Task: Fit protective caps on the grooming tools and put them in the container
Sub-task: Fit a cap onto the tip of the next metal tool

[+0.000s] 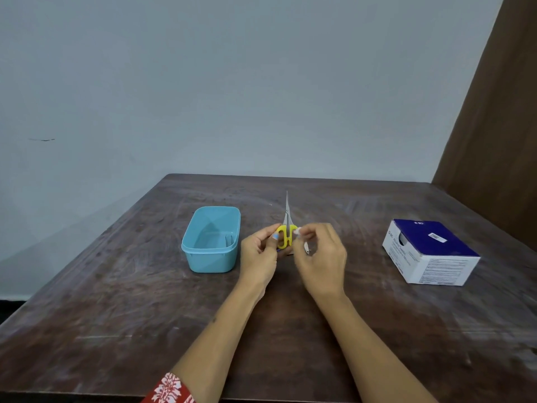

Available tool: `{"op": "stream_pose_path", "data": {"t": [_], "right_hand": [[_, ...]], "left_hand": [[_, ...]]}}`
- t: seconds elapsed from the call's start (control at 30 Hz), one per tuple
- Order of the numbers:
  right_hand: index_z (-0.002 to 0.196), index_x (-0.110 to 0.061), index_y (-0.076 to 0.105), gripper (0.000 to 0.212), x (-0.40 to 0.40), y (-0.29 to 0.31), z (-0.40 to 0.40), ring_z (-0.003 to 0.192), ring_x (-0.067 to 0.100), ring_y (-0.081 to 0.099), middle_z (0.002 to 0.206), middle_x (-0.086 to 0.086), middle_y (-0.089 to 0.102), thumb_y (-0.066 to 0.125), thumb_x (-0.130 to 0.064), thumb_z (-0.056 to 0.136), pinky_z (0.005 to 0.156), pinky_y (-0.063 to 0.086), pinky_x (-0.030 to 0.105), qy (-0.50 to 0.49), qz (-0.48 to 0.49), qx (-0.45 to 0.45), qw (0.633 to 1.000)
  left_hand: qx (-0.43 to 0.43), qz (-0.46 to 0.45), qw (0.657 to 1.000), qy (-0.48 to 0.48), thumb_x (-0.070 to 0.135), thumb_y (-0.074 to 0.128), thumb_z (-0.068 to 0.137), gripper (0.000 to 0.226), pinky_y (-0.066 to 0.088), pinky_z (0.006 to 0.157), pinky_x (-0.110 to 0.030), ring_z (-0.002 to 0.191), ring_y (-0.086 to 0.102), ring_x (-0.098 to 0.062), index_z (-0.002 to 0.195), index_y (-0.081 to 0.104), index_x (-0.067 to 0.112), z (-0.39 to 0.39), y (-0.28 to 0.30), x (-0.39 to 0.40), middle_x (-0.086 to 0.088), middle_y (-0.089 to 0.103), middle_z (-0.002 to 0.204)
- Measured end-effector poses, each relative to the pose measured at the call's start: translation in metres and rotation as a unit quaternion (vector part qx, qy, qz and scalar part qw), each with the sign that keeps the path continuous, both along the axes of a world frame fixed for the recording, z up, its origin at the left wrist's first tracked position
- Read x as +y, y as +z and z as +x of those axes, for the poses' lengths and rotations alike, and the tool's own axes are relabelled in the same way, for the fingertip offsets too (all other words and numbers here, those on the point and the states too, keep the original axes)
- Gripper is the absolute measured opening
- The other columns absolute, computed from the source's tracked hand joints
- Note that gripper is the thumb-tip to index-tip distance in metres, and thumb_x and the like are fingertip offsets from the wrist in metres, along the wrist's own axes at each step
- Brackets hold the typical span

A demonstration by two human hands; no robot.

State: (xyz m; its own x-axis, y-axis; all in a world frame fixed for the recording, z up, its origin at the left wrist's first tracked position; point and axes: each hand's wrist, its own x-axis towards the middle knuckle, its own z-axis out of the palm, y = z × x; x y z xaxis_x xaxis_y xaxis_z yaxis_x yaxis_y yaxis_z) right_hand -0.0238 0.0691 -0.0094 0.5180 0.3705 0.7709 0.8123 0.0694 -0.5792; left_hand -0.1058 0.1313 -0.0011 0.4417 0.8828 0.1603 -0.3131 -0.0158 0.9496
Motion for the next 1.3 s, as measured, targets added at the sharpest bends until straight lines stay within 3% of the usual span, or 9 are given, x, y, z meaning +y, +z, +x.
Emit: {"op": "stream_pose_path", "data": {"t": [0.17,0.27,0.4,0.5,0.57,0.63,0.9,1.13,1.3], "right_hand": [[0.080,-0.020,0.065,0.018,0.002,0.000,0.007,0.077,0.013,0.065,0.083,-0.004,0.065,0.066,-0.002,0.076,0.067,0.056,0.038,0.026,0.037,0.187,0.981],[0.081,-0.018,0.066,0.018,0.002,0.002,0.003,0.072,0.009,0.064,0.081,-0.004,0.065,0.066,-0.001,0.076,0.063,0.056,0.045,0.028,0.051,0.176,0.983],[0.084,-0.018,0.066,0.018,0.001,0.004,-0.002,0.073,0.009,0.064,0.082,-0.005,0.065,0.065,-0.001,0.078,0.065,0.056,0.040,0.029,0.057,0.131,0.989],[0.088,-0.020,0.064,0.016,0.000,0.005,0.000,0.077,0.011,0.066,0.083,-0.005,0.067,0.066,-0.005,0.082,0.069,0.057,0.035,0.053,0.053,0.164,0.984],[0.091,-0.027,0.062,0.027,-0.001,0.005,0.001,0.078,0.006,0.066,0.084,-0.008,0.067,0.065,-0.002,0.083,0.068,0.056,0.024,0.089,0.049,0.194,0.976],[0.090,-0.029,0.065,0.033,-0.001,0.006,0.001,0.077,0.003,0.067,0.083,-0.009,0.068,0.062,0.003,0.083,0.063,0.053,0.015,0.138,0.051,0.249,0.957],[0.090,-0.010,0.068,0.018,0.003,0.006,0.008,0.062,0.013,0.068,0.078,0.006,0.071,0.059,0.005,0.087,0.060,0.056,0.020,0.211,0.139,0.442,0.860],[0.081,-0.033,0.071,0.028,0.003,0.003,0.005,0.078,0.004,0.069,0.079,-0.012,0.072,0.068,-0.005,0.082,0.067,0.053,0.015,0.111,0.093,0.285,0.947],[0.093,-0.027,0.073,0.022,0.001,0.000,0.005,0.083,0.004,0.067,0.086,-0.011,0.071,0.067,-0.008,0.083,0.072,0.054,0.020,0.041,0.065,0.216,0.973]], "left_hand": [[0.009,0.017,1.000,-0.016,-0.002,0.050,0.092,0.028,0.059,0.078,-0.035,0.088,0.068,-0.019,0.108,0.066,0.013,0.001,-0.004,0.000,-0.014,0.069,0.104],[0.036,0.040,0.999,0.010,-0.004,0.049,0.091,0.034,0.057,0.082,-0.039,0.092,0.068,-0.021,0.104,0.068,0.021,0.001,-0.007,0.002,-0.014,0.070,0.105],[0.086,0.074,0.994,-0.002,0.008,0.054,0.092,0.030,0.051,0.095,-0.039,0.107,0.063,-0.017,0.120,0.062,0.015,0.003,-0.008,0.002,-0.006,0.066,0.118],[0.085,0.041,0.994,-0.061,0.017,0.057,0.091,0.041,0.046,0.102,-0.038,0.115,0.058,-0.015,0.132,0.051,0.012,0.003,-0.005,-0.003,-0.005,0.061,0.126],[0.093,0.040,0.991,-0.086,0.017,0.057,0.092,0.046,0.043,0.105,-0.038,0.119,0.054,-0.014,0.136,0.046,0.011,0.002,-0.004,-0.004,-0.005,0.057,0.131],[0.109,0.056,0.988,-0.092,0.016,0.055,0.092,0.043,0.043,0.105,-0.037,0.120,0.053,-0.013,0.134,0.048,0.013,0.002,-0.004,-0.005,-0.008,0.052,0.133],[0.039,0.014,0.996,-0.075,0.012,0.045,0.097,0.030,0.053,0.092,-0.031,0.102,0.064,-0.018,0.124,0.056,0.002,0.002,-0.004,-0.005,-0.012,0.067,0.108],[0.041,0.015,0.996,-0.075,0.009,0.045,0.096,0.025,0.054,0.088,-0.036,0.096,0.065,-0.020,0.112,0.064,0.004,0.002,-0.004,-0.008,-0.012,0.069,0.098],[0.047,0.016,0.996,-0.073,0.009,0.044,0.097,0.027,0.055,0.088,-0.038,0.104,0.064,-0.028,0.118,0.060,0.003,0.001,-0.002,-0.009,-0.020,0.067,0.107]]}}
